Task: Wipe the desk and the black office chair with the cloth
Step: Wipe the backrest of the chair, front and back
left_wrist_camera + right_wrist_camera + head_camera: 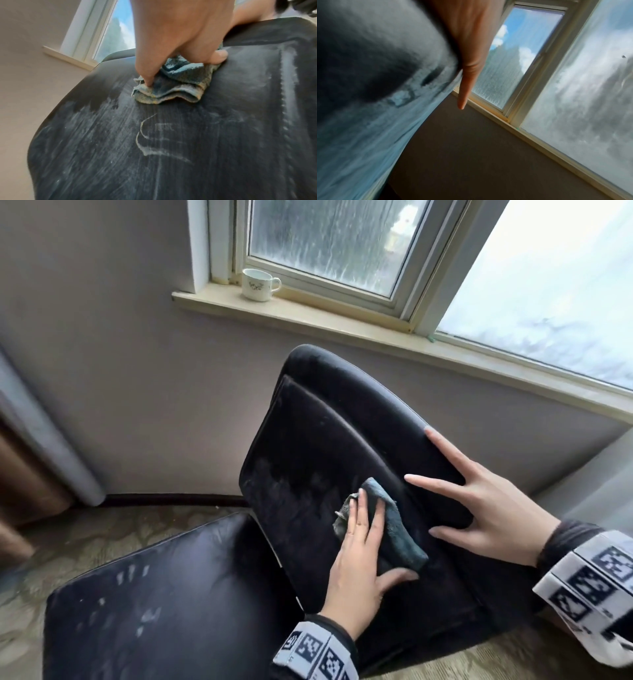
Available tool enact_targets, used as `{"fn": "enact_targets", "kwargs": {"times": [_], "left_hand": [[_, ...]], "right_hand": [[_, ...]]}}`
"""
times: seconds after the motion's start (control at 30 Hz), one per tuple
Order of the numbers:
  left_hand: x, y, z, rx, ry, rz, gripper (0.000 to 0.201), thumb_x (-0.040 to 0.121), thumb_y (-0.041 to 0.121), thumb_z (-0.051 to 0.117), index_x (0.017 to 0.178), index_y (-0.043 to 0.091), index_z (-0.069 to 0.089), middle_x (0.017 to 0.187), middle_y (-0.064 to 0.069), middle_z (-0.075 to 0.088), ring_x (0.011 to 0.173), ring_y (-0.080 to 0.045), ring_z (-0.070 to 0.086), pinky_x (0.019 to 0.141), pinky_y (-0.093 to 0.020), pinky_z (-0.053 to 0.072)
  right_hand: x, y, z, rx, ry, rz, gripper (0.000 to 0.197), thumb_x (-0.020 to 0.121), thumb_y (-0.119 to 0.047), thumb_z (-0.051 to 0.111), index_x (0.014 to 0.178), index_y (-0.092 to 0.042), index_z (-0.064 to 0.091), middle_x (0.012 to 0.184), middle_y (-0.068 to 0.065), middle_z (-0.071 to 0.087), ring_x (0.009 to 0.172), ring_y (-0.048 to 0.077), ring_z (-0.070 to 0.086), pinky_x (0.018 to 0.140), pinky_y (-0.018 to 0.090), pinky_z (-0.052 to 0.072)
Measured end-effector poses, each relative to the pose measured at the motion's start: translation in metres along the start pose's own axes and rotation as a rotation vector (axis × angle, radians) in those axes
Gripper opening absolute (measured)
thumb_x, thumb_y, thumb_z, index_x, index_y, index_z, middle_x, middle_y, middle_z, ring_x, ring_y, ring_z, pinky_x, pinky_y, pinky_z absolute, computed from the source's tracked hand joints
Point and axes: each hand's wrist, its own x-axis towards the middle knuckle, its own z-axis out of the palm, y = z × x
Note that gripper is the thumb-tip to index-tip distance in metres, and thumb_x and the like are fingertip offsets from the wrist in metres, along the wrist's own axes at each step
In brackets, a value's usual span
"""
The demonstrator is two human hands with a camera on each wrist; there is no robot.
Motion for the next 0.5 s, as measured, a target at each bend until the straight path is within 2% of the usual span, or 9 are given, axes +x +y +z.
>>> {"fn": "enact_targets", "kwargs": {"times": [0.07,0.1,0.2,0.27,0.33,0.4,0.47,0.5], "left_hand": [[0.012,-0.009,-0.004,-0.066,0.067,-0.078,0.101,0.064,0.077,0.039,0.140,0.042,-0.017,0.145,0.023,-0.035,0.139,-0.001,-0.029,0.100,0.002,-0.013],[0.016,-0.012,-0.005,-0.073,0.091,-0.081,0.100,0.064,0.079,0.035,0.139,0.040,-0.019,0.144,0.022,-0.036,0.139,-0.002,-0.030,0.099,0.002,-0.015],[0.002,-0.009,0.016,-0.026,0.059,0.054,0.090,0.074,0.082,0.022,0.142,0.039,-0.017,0.148,0.010,-0.037,0.139,-0.009,-0.033,0.113,-0.019,-0.017],[-0.029,0.007,0.045,0.049,0.055,0.133,0.074,0.088,0.071,0.018,0.148,0.038,-0.009,0.155,0.000,-0.027,0.144,-0.018,-0.023,0.117,-0.027,-0.010],[-0.053,0.015,0.069,0.128,0.084,0.165,0.062,0.098,0.056,0.016,0.153,0.029,0.003,0.160,-0.008,-0.009,0.146,-0.027,-0.008,0.116,-0.033,0.003],[-0.050,0.012,0.068,0.162,0.146,0.150,0.059,0.100,0.053,0.017,0.153,0.029,0.004,0.160,-0.005,-0.005,0.147,-0.025,-0.005,0.116,-0.033,0.005],[-0.024,0.006,0.049,0.104,0.224,0.108,0.060,0.097,0.060,0.010,0.148,0.039,-0.013,0.158,0.006,-0.020,0.146,-0.016,-0.016,0.118,-0.029,-0.005],[-0.008,0.002,0.039,0.044,0.223,0.040,0.061,0.092,0.066,0.001,0.143,0.044,-0.023,0.154,0.011,-0.029,0.143,-0.010,-0.023,0.118,-0.027,-0.008]], "right_hand": [[-0.002,-0.003,0.000,0.001,0.014,0.018,0.072,0.064,-0.042,0.070,0.133,-0.036,0.050,0.159,0.002,0.004,0.122,0.033,0.051,0.085,0.042,0.054],[-0.004,-0.004,0.000,0.000,0.023,0.024,0.072,0.064,-0.042,0.070,0.133,-0.037,0.050,0.159,0.002,0.004,0.120,0.033,0.053,0.083,0.042,0.054],[-0.013,-0.007,0.002,0.005,0.046,0.040,0.071,0.063,-0.041,0.072,0.131,-0.036,0.053,0.158,0.001,0.007,0.121,0.032,0.053,0.087,0.042,0.053],[-0.018,-0.010,0.003,0.007,0.062,0.051,0.069,0.063,-0.041,0.071,0.129,-0.035,0.055,0.158,0.001,0.008,0.118,0.032,0.055,0.088,0.042,0.052],[-0.022,-0.015,0.002,0.004,0.060,0.072,0.068,0.062,-0.041,0.071,0.128,-0.034,0.056,0.158,0.001,0.010,0.115,0.032,0.056,0.088,0.041,0.052],[-0.026,-0.018,0.002,0.006,0.072,0.080,0.067,0.062,-0.040,0.071,0.127,-0.033,0.057,0.158,0.002,0.012,0.116,0.030,0.057,0.089,0.039,0.051],[-0.027,-0.021,0.001,-0.010,0.075,0.083,0.067,0.061,-0.041,0.071,0.126,-0.033,0.058,0.158,0.002,0.014,0.118,0.028,0.056,0.090,0.035,0.049],[-0.026,-0.022,0.001,-0.013,0.077,0.087,0.067,0.060,-0.041,0.071,0.126,-0.032,0.059,0.157,0.001,0.014,0.118,0.027,0.056,0.089,0.034,0.048]]}}
